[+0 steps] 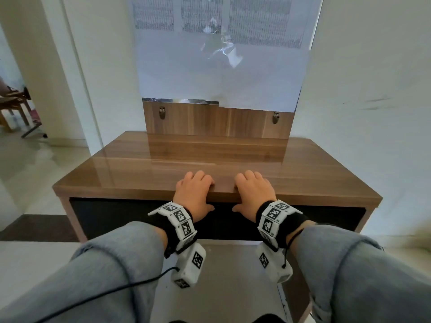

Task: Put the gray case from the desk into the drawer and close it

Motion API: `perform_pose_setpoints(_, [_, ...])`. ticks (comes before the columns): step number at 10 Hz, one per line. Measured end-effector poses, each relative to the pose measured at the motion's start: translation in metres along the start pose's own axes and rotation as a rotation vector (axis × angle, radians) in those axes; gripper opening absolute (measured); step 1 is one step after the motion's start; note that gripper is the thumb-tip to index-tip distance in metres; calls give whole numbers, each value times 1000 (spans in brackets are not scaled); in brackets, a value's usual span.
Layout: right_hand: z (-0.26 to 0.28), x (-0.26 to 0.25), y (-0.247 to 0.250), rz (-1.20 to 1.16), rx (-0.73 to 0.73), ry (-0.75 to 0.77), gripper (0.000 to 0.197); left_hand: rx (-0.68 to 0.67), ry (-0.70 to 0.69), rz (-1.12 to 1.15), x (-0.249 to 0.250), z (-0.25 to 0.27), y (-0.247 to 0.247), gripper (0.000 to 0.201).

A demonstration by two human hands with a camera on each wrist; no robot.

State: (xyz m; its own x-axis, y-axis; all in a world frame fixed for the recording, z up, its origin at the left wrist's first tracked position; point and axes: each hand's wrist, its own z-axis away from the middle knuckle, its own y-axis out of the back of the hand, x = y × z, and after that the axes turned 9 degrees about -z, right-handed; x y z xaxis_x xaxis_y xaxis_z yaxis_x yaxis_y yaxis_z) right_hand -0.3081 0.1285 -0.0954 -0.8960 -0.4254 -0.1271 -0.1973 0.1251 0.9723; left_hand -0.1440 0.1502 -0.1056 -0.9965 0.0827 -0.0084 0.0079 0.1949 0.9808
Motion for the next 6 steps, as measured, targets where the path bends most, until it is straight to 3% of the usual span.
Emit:
perform_pose_setpoints(4, [-6, 0, -3, 26, 41, 30, 53, 75, 18, -5, 2, -9, -6, 47])
perform_pose_setpoints(6, [-2, -2, 6, -4, -19, 23, 47, -8, -18, 24, -1, -6, 1, 54])
